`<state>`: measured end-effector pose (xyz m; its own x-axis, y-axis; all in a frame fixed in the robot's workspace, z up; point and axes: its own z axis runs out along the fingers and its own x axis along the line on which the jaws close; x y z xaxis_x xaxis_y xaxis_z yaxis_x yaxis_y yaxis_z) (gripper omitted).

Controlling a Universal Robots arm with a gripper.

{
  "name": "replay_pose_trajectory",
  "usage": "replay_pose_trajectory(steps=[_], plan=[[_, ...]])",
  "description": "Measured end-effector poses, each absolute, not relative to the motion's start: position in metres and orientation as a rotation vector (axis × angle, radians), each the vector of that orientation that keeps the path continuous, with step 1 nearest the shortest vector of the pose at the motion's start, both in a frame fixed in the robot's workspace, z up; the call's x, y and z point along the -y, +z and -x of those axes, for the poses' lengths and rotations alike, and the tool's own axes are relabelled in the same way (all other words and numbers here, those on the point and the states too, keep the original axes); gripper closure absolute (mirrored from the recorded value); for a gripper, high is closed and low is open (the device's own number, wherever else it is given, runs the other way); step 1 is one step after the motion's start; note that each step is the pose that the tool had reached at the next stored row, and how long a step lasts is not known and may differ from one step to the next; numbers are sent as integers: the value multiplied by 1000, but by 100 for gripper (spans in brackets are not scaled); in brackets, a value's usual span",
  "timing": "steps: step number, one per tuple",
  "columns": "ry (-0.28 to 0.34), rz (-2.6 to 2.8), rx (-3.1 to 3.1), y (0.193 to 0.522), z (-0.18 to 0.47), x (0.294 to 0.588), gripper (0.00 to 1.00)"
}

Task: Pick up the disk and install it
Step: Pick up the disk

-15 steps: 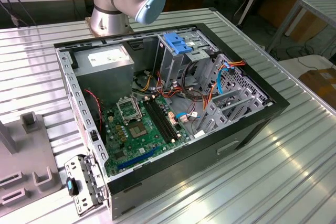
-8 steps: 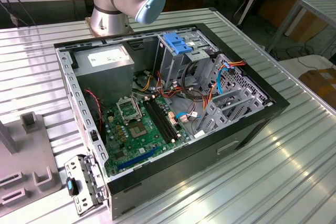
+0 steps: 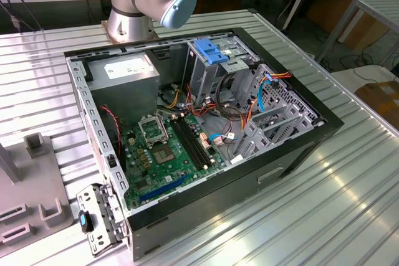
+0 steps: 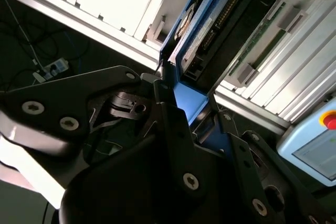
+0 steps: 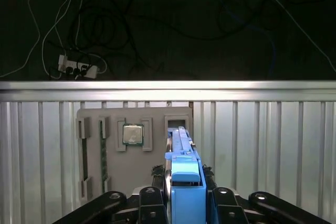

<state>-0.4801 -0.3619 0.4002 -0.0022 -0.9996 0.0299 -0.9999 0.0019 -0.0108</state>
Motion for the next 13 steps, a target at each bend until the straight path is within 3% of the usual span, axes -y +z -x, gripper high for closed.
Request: replay_pose_trajectory(steps=[13], plan=[[43, -2208, 2213, 428, 480, 362, 63]])
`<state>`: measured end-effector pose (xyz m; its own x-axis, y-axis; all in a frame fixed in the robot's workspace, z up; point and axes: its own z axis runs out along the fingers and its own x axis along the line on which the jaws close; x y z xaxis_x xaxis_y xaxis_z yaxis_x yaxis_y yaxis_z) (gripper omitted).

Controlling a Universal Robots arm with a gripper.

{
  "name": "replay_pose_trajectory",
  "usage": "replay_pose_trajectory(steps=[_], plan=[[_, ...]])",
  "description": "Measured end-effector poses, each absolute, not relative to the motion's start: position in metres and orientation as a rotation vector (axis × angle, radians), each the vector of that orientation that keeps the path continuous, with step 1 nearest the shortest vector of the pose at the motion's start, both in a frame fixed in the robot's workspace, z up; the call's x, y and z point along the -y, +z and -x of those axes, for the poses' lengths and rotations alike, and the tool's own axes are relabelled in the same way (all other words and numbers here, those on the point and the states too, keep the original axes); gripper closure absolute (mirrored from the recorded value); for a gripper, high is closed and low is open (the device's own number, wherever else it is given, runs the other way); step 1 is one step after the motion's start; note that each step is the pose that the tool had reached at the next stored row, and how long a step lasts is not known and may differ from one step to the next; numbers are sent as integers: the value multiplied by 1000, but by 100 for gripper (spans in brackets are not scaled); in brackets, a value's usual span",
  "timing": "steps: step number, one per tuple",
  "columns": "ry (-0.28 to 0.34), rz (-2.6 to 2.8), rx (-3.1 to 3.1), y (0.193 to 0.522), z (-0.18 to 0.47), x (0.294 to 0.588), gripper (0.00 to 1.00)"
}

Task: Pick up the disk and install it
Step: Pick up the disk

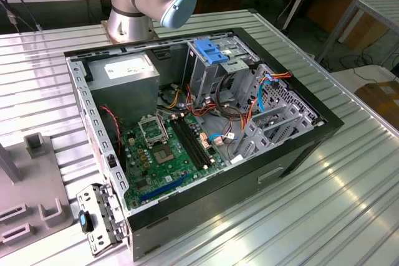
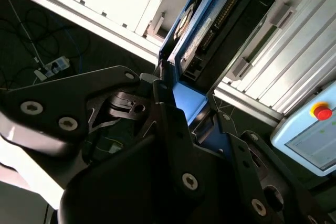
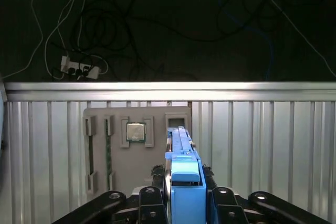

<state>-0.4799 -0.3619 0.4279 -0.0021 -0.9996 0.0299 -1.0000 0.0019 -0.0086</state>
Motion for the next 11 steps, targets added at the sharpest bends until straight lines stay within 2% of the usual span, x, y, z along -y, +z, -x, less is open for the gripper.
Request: replay_pose_trajectory(steps=[11], plan=[[42, -2208, 2213, 431, 480, 362, 63]])
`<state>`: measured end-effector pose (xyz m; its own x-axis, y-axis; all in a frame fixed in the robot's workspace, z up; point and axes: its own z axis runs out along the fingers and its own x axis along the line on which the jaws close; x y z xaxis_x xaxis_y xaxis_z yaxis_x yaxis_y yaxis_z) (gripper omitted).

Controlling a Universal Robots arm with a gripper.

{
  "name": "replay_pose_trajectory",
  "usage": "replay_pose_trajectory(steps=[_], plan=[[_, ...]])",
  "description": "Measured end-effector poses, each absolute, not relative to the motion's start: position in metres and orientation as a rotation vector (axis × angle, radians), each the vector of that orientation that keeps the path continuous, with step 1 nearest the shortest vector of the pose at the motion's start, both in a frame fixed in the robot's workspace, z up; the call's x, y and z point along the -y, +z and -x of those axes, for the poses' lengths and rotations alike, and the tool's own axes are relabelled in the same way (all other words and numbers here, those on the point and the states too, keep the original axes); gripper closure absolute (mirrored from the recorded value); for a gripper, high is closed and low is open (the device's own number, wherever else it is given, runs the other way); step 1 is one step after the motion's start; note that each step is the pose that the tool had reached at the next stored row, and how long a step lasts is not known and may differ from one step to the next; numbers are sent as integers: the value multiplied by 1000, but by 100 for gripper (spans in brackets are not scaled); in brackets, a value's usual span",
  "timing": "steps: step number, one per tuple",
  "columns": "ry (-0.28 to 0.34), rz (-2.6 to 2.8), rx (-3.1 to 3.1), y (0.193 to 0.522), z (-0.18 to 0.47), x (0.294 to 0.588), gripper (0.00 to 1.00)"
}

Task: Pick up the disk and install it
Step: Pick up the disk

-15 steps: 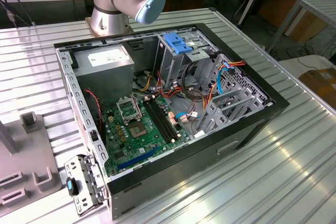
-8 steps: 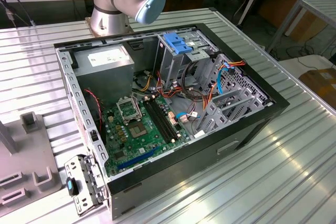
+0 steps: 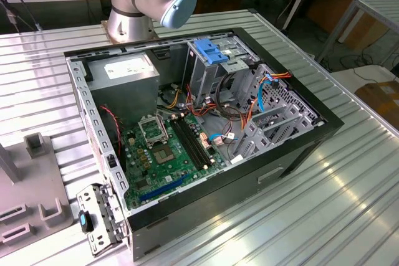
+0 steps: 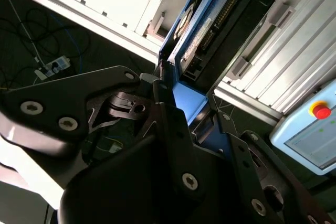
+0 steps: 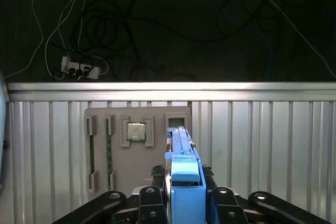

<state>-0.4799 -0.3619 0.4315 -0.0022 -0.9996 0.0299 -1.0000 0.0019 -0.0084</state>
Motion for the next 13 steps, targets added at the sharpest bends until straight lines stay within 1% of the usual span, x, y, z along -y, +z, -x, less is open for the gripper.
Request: replay_pose_trajectory(steps=[13], plan=[[42, -2208, 2213, 433, 480, 362, 63]])
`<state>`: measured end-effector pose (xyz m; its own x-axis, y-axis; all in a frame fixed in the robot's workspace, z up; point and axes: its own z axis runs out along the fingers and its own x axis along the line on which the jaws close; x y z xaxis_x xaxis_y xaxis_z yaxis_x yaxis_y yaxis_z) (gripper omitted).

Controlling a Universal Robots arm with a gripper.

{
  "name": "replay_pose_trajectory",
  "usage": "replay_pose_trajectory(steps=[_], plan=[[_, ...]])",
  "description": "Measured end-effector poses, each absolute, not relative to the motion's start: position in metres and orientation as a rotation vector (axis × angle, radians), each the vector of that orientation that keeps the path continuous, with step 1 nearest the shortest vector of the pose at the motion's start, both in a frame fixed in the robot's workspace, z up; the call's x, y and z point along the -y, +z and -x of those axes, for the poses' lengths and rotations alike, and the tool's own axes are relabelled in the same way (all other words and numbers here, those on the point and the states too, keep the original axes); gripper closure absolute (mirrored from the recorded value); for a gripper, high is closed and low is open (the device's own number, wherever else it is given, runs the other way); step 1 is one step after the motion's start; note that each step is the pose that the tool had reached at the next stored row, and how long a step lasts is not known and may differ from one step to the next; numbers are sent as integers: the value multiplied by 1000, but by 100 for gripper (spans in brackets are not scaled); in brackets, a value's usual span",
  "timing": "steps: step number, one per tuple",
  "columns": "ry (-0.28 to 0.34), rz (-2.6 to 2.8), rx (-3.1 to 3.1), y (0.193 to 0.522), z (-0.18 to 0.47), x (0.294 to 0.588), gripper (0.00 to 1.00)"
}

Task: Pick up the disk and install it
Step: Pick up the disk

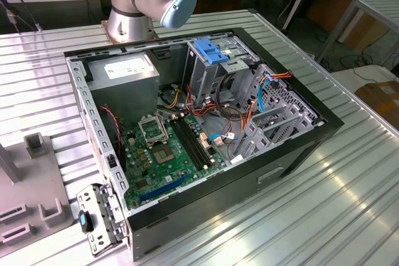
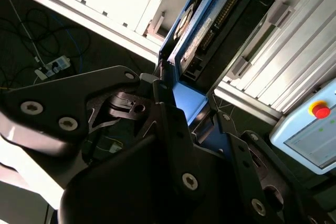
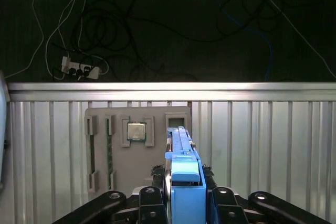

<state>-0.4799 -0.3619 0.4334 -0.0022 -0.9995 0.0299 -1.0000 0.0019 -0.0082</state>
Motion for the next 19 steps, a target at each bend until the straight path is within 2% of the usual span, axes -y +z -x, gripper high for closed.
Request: replay_pose_trajectory(steps=[19], plan=[[44, -2207, 2212, 449, 480, 362, 63]])
